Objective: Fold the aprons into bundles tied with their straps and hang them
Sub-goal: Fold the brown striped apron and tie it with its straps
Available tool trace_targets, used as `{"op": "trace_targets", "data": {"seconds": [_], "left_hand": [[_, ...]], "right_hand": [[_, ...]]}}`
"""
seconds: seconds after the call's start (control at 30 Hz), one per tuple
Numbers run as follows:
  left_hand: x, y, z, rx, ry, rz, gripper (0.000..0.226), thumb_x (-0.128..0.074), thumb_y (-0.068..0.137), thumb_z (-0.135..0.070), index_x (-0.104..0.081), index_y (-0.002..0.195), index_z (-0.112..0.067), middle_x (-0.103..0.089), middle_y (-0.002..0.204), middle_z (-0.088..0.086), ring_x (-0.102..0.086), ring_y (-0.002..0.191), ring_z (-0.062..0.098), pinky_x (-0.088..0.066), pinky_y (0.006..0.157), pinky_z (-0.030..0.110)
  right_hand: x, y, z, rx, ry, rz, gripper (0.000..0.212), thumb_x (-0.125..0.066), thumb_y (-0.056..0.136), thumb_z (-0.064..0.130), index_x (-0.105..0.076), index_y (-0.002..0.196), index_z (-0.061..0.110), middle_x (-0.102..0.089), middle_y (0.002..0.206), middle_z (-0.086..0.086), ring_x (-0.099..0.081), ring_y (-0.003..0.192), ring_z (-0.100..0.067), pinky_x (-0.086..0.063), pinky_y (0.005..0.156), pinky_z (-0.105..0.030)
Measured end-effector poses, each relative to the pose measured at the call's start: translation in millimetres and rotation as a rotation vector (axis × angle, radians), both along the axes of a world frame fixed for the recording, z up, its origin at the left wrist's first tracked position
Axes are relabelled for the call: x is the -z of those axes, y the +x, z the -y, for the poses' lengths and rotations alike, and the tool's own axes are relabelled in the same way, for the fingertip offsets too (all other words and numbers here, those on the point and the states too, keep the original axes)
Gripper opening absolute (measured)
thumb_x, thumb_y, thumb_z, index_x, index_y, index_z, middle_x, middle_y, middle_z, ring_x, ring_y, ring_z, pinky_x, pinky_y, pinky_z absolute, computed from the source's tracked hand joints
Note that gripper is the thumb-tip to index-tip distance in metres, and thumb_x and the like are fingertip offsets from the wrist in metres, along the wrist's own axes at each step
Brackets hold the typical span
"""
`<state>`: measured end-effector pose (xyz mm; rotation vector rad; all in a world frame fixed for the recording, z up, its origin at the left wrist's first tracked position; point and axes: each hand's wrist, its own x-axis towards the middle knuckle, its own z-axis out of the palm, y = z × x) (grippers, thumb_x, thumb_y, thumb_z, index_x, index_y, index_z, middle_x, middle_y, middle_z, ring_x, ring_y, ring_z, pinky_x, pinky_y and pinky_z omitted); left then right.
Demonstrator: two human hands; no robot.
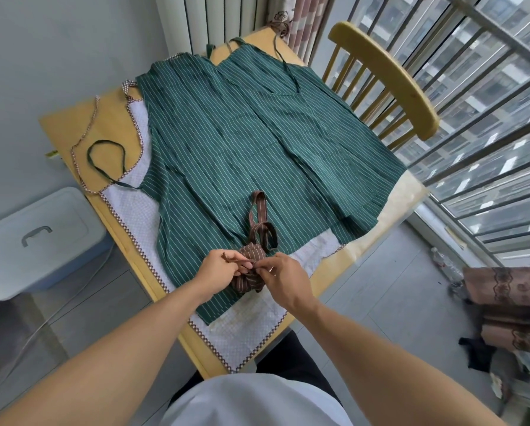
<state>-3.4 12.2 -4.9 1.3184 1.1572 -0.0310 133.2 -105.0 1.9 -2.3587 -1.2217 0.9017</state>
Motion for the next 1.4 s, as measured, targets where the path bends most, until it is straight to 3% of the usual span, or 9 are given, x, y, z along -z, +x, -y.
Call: {"op": "trace_targets", "data": {"seconds": [0.13, 0.27, 0.53, 0.6, 0.73, 0.83, 0.97, 1.2, 1.4], "left_hand": [[-2.4, 0.6, -2.0, 0.027, 0.025, 0.036, 0.013, -0.069, 0.093, 0.000, -0.075, 0.098, -0.011, -0.077, 0.093, 0.007, -0.075, 0.089, 0.018, -0.059, 0.078, 0.021], [-0.5, 2.4, -2.4, -0.009, -0.007, 0.053, 0.020, -0.073, 0.093, -0.007, -0.066, 0.111, -0.011, -0.079, 0.092, 0.006, -0.076, 0.085, 0.015, -0.060, 0.079, 0.026], [0.5, 4.1, -4.1, 0.008, -0.005, 0.026, 0.022, -0.082, 0.084, -0.008, -0.068, 0.102, -0.007, -0.079, 0.088, 0.004, -0.076, 0.082, 0.016, -0.059, 0.069, 0.021], [3.0, 6.1, -4.1, 0.034, 0.005, 0.015, 0.019, -0.079, 0.087, -0.006, -0.067, 0.101, -0.007, -0.078, 0.087, 0.006, -0.075, 0.081, 0.019, -0.061, 0.076, 0.031], [6.1, 10.9, 1.1, 0.106, 0.137, -0.062, 0.018, -0.076, 0.088, -0.009, -0.062, 0.094, -0.019, -0.073, 0.089, 0.003, -0.069, 0.082, 0.017, -0.056, 0.073, 0.033], [5.5, 11.3, 4.1, 0.117, 0.220, -0.095, 0.017, -0.072, 0.088, -0.011, -0.061, 0.089, -0.023, -0.071, 0.083, 0.002, -0.064, 0.072, 0.017, -0.053, 0.063, 0.032], [3.7, 3.2, -0.4, 0.160, 0.244, -0.092, 0.021, -0.069, 0.087, -0.005, -0.061, 0.090, -0.024, -0.070, 0.084, 0.003, -0.064, 0.070, 0.016, -0.053, 0.060, 0.030], [7.4, -16.6, -3.1, 0.076, 0.226, -0.106, 0.019, -0.076, 0.085, -0.007, -0.062, 0.088, -0.019, -0.074, 0.076, -0.003, -0.073, 0.069, 0.014, -0.063, 0.075, 0.041], [2.2, -8.6, 3.9, 0.081, 0.251, -0.070, 0.028, -0.080, 0.083, -0.012, -0.053, 0.084, -0.020, -0.074, 0.081, -0.004, -0.070, 0.081, 0.016, -0.061, 0.071, 0.036]], "right_hand": [[-1.3, -0.4, -6.1, 0.007, -0.006, 0.015, 0.018, -0.062, 0.099, 0.037, -0.077, 0.109, 0.034, -0.060, 0.094, 0.011, -0.061, 0.082, -0.012, -0.054, 0.066, -0.032], [-4.1, 0.1, -11.1, 0.005, -0.023, 0.045, 0.016, -0.063, 0.098, 0.037, -0.078, 0.102, 0.035, -0.064, 0.096, 0.010, -0.062, 0.084, -0.012, -0.055, 0.068, -0.034], [-11.6, 4.0, -17.6, 0.105, -0.093, 0.020, 0.005, -0.077, 0.088, 0.035, -0.075, 0.091, 0.031, -0.073, 0.082, 0.014, -0.066, 0.073, -0.005, -0.057, 0.066, -0.029], [-8.6, 6.5, -19.4, 0.075, -0.104, 0.000, 0.017, -0.081, 0.084, 0.035, -0.072, 0.098, 0.032, -0.073, 0.081, 0.014, -0.067, 0.074, -0.004, -0.059, 0.067, -0.030], [-8.1, 16.3, -29.0, 0.076, -0.182, -0.375, 0.066, -0.086, 0.079, 0.011, -0.060, 0.139, 0.022, -0.075, 0.079, 0.010, -0.066, 0.067, 0.003, -0.051, 0.059, -0.017], [-10.7, 18.7, -35.7, 0.212, -0.176, -0.592, 0.049, -0.081, 0.079, 0.002, -0.072, 0.125, 0.017, -0.074, 0.078, 0.008, -0.066, 0.074, -0.003, -0.050, 0.070, -0.016], [-15.0, 11.7, -37.0, 0.363, -0.122, -0.596, 0.013, -0.078, 0.087, 0.018, -0.082, 0.099, 0.016, -0.075, 0.080, 0.007, -0.063, 0.068, 0.000, -0.045, 0.056, -0.009], [-16.3, 17.3, -38.2, 0.284, -0.179, -0.455, 0.019, -0.071, 0.094, 0.030, -0.079, 0.103, 0.015, -0.076, 0.103, -0.001, -0.067, 0.094, -0.013, -0.051, 0.082, -0.024], [-11.9, 1.0, -46.1, 0.111, -0.137, -0.369, 0.030, -0.074, 0.087, 0.051, -0.083, 0.094, 0.023, -0.074, 0.080, 0.010, -0.066, 0.074, -0.001, -0.044, 0.058, -0.013]]}}
